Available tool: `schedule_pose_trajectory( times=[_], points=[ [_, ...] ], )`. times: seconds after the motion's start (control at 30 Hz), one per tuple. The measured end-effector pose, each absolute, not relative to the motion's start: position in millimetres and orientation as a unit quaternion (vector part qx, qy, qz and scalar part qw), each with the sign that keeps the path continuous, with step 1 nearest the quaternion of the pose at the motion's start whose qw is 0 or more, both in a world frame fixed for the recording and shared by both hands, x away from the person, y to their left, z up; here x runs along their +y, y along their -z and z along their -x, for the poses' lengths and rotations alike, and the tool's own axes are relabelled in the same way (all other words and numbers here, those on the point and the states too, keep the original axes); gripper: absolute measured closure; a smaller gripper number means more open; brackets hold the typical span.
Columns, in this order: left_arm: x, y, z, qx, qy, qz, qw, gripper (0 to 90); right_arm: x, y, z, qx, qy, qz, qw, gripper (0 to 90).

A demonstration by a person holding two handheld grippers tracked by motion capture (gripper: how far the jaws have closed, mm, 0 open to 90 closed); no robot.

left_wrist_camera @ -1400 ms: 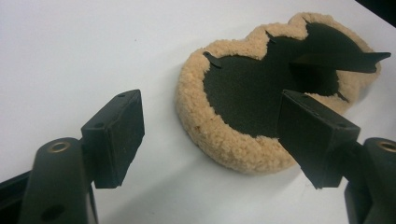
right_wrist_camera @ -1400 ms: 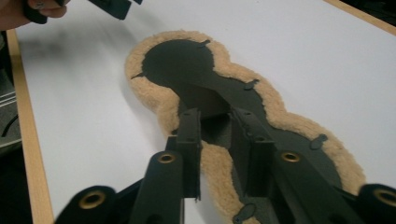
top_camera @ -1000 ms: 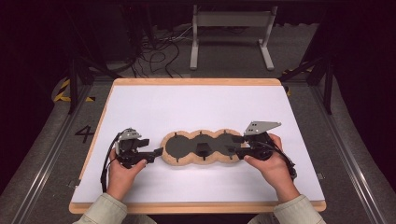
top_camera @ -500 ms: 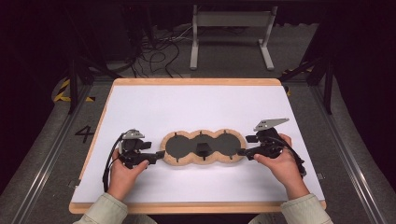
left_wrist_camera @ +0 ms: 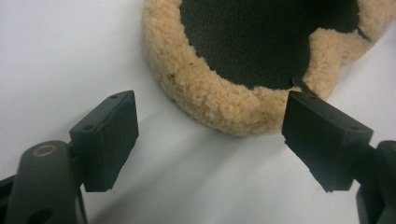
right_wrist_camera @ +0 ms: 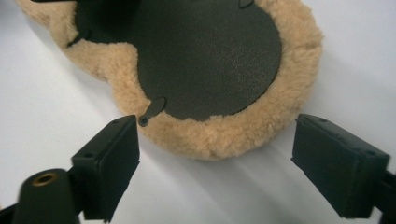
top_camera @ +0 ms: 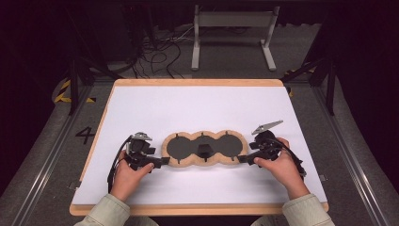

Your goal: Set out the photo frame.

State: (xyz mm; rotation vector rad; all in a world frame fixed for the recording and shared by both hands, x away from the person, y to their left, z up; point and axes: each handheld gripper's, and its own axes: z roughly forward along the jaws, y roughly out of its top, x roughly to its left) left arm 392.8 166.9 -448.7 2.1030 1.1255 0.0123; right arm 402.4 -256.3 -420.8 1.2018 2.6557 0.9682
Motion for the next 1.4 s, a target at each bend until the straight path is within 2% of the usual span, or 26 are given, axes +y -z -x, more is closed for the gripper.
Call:
schedule_pose_trajectory(
  times=[0.2, 0.43, 0.57, 0.63, 1.0, 1.2, 1.4],
  points=[
    [161.5, 453.6, -397.6, 0.439, 0.006, -0.821, 0.365, 13.8, -250.8, 428.6, -407.8, 0.869, -0.301, -0.393, 0.023, 10.8],
    [153.7, 454.7, -401.9, 0.436, 0.026, -0.815, 0.38, 12.7, -244.4, 434.9, -412.1, 0.875, -0.29, -0.388, 0.017, 7.3],
    [147.2, 454.5, -402.8, 0.433, 0.02, -0.818, 0.379, 13.5, -244.3, 437.5, -413.8, 0.875, -0.284, -0.391, 0.013, 6.1],
    [144.1, 453.8, -403.1, 0.434, 0.017, -0.82, 0.373, 11.1, -243.5, 437.6, -413.8, 0.875, -0.285, -0.392, 0.011, 5.5],
    [143.3, 453.5, -403.2, 0.441, 0.018, -0.817, 0.372, 12.0, -246.6, 438.7, -412.4, 0.868, -0.297, -0.398, 0.011, 8.4],
    [142.5, 453.9, -402.2, 0.445, 0.02, -0.813, 0.375, 11.7, -241.7, 440.8, -409.6, 0.869, -0.292, -0.399, 0.02, 3.7],
    [141.4, 453.7, -402.2, 0.453, 0.023, -0.807, 0.377, 11.2, -244.0, 440.1, -409.3, 0.87, -0.295, -0.395, 0.022, 6.6]
  ],
)
